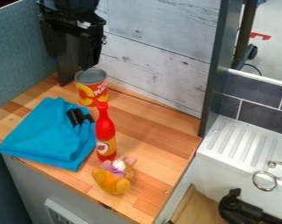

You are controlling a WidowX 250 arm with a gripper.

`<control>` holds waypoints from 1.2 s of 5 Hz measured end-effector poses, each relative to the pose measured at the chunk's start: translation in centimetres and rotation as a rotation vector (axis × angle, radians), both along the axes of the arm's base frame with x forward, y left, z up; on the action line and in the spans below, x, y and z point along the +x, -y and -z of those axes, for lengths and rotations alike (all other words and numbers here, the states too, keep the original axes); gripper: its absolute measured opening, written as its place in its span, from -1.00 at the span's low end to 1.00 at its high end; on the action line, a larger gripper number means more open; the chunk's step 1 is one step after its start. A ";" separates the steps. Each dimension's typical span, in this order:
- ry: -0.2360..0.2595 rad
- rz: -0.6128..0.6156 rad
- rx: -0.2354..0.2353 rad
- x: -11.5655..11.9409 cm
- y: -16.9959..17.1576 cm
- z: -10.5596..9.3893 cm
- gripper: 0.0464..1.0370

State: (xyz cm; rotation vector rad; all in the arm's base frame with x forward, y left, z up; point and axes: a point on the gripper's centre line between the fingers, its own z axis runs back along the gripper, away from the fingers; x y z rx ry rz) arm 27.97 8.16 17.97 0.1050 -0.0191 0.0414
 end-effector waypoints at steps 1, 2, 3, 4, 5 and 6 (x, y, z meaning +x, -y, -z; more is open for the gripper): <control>-0.037 0.003 -0.012 0.0 0.1 1.0 0.93; -0.021 0.005 -0.020 0.4 -0.4 0.5 0.93; -0.014 -0.009 -0.032 1.3 -2.0 0.4 0.93; -0.016 -0.020 -0.019 2.7 -4.0 0.6 0.93; -0.015 -0.003 0.014 4.3 -6.5 1.8 0.93; 0.031 -0.053 0.048 5.5 -8.3 3.5 0.93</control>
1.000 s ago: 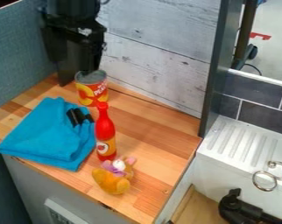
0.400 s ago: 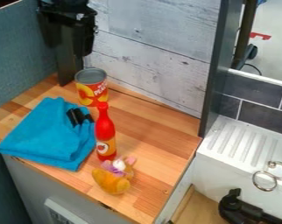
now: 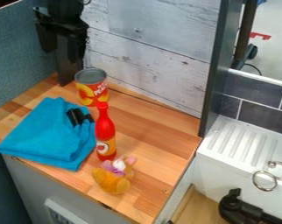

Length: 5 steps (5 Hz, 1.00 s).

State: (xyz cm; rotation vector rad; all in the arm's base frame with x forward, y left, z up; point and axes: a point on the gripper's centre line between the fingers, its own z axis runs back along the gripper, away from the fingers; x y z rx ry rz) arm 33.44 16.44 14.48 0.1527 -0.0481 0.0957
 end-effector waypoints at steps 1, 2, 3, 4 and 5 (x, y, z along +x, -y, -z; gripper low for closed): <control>0.146 -0.237 -0.007 0.4 -1.9 1.7 0.93; 0.248 -0.392 -0.027 0.9 -2.5 2.2 0.93; 0.320 -0.598 -0.017 1.4 -3.2 2.0 0.93; 0.251 -0.707 -0.021 2.5 -4.2 3.8 0.93; 0.229 -0.739 -0.025 3.7 -4.8 4.6 0.93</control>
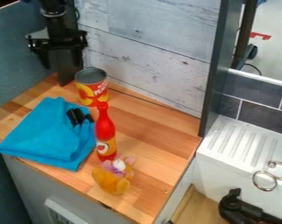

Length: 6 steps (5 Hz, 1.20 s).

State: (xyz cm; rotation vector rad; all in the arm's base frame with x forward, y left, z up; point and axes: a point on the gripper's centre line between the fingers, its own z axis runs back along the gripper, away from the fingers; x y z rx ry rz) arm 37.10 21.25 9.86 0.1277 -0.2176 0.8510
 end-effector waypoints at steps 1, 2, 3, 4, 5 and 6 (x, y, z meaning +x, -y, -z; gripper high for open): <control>-0.029 0.001 -0.029 0.5 0.0 2.1 0.93; -0.009 0.003 -0.045 1.0 0.1 2.9 0.93; 0.013 -0.014 -0.040 1.5 0.0 3.4 0.93; 0.028 -0.031 -0.071 1.9 0.4 4.1 0.93; 0.044 -0.029 -0.097 2.7 1.5 4.0 0.93; 0.058 -0.014 -0.127 3.4 3.3 4.5 0.93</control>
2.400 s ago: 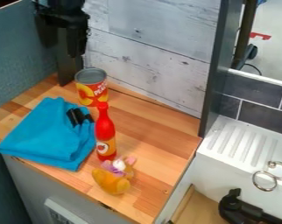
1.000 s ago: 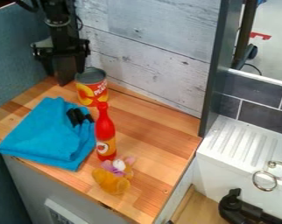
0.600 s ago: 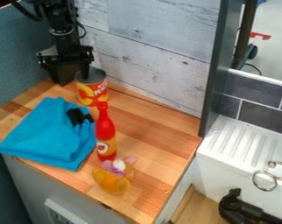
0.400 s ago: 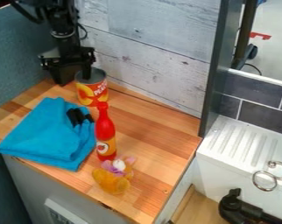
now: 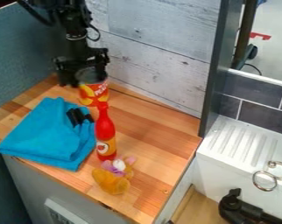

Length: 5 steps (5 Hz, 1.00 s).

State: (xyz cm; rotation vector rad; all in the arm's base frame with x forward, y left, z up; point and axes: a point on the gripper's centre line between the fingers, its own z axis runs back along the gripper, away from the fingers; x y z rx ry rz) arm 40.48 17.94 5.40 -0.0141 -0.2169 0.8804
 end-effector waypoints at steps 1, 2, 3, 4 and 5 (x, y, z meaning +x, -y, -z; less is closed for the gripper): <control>-0.004 0.029 -0.053 -0.1 3.0 0.1 0.93; -0.011 0.068 -0.100 -0.7 6.6 0.3 0.93; -0.011 0.102 -0.169 -1.2 10.8 0.5 0.93; 0.027 0.106 -0.260 -1.5 13.9 0.6 0.93; 0.071 0.139 -0.322 -0.7 16.5 0.4 0.93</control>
